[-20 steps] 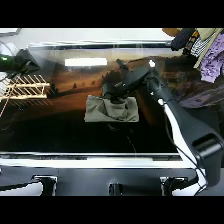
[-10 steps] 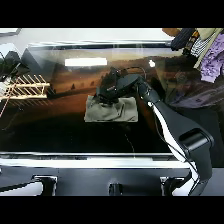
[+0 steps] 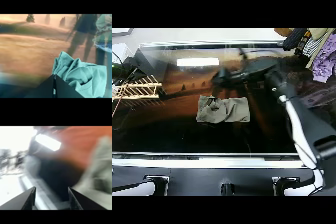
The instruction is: Fold the clothes and pants, and hang the long-sleeved shirts on hangers.
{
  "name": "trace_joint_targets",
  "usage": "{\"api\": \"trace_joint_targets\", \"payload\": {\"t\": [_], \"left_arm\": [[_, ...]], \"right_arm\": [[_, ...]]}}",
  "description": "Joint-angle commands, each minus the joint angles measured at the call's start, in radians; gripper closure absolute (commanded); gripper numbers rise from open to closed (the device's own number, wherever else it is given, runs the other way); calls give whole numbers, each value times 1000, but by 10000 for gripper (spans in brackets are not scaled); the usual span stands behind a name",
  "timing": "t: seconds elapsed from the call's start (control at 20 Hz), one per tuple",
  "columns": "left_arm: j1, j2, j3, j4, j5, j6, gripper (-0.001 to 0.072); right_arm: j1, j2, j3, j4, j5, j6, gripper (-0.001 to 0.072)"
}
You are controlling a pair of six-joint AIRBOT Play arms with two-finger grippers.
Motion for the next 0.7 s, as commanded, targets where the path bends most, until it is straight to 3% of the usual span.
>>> {"api": "trace_joint_targets", "payload": {"t": [0.0,0.2,0.4,0.65], "left_arm": [[-1,0,-3,0,2,10,695],[-1,-4,-3,0,2,15,694],[-1,-6,-4,1,3,40,694],[-1,-6,-4,1,13,40,694]], "right_arm": [[-220,38,-6,-190,-161,-49,233],[-414,-22,-95,-138,-209,-122,233],[-402,-143,-184,-89,-251,-205,234],[-355,-266,-193,-79,-257,-220,236]]}}
